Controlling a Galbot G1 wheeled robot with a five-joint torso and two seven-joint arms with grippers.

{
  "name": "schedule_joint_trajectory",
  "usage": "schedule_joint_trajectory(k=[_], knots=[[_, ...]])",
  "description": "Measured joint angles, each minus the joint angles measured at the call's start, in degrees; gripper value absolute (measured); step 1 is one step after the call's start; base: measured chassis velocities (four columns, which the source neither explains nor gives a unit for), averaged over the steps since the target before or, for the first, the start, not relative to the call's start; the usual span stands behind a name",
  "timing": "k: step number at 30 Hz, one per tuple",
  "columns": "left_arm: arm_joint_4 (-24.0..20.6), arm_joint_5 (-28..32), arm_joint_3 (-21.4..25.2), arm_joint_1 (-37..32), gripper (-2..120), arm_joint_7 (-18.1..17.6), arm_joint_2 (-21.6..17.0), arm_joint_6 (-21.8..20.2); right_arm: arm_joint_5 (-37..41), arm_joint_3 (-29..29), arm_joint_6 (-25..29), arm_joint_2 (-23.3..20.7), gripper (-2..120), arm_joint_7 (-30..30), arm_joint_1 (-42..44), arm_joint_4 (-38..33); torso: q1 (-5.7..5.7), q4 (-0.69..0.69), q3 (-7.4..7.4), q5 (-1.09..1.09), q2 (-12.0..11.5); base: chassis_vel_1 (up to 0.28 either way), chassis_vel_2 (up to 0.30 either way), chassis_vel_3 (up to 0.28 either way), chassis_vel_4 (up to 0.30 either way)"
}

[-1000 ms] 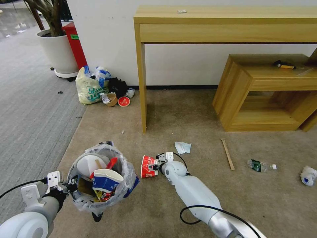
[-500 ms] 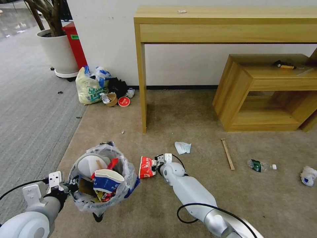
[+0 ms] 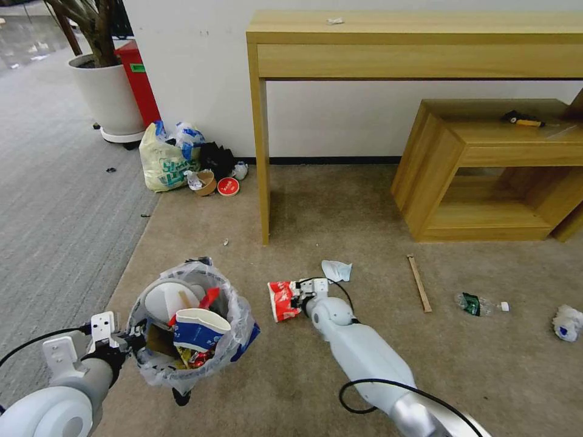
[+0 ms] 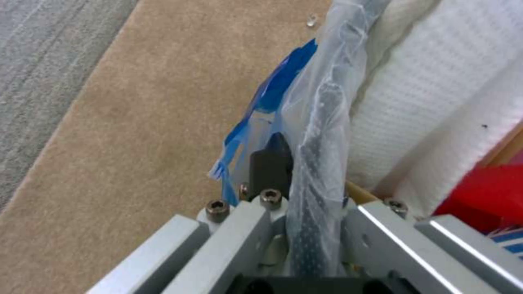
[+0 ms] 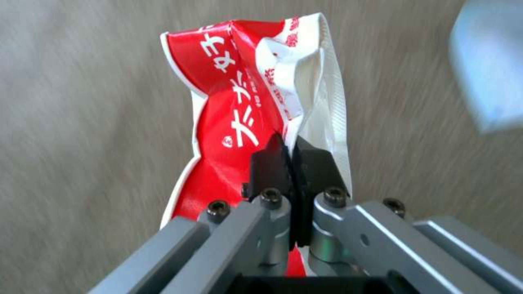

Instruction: Pick up the trash bin and place the garbage on the floor into it.

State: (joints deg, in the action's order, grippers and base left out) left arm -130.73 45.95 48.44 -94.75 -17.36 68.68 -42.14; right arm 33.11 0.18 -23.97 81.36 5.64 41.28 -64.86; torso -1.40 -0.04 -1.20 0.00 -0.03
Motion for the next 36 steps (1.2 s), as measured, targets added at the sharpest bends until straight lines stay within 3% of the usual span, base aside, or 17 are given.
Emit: schedule_joint_trajectory(k=[7,13,17,24,36], knots=[[0.54,-0.3,-1.68,0.9,0,-0.12,-0.98,0.0,-0.47,2.37,1.88,-4.17,0,-1.98,-0.3,-10.31,0.0,0.02,0.0,0.01,0.0,0.0,0.0,0.0,0.0],[2.18,1.92,-3.48,3.3,0,-1.43,-3.21,0.0,2.03,5.13,2.24,-9.83,0,-12.58,-1.33,-22.82,0.0,0.01,0.0,0.0,0.0,0.0,0.0,0.0,0.0],[3.04,2.8,-4.17,4.39,0,-1.98,-4.27,0.0,4.21,5.18,2.24,-11.57,0,-15.54,-2.15,-27.42,0.0,0.0,0.0,0.0,0.0,0.0,0.0,0.0,0.0],[5.88,6.5,-8.95,8.46,0,-4.62,-7.38,0.01,13.23,-1.12,-1.47,-14.09,0,-16.36,-4.98,-39.84,0.0,0.02,0.0,-0.01,0.0,0.0,0.0,0.0,0.0],[8.78,12.11,-13.78,13.02,0,-8.03,-10.52,0.0,15.17,-14.92,-4.88,-17.41,0,-13.94,-5.21,-45.46,0.0,0.02,0.0,0.0,0.0,0.0,0.0,0.0,0.0]])
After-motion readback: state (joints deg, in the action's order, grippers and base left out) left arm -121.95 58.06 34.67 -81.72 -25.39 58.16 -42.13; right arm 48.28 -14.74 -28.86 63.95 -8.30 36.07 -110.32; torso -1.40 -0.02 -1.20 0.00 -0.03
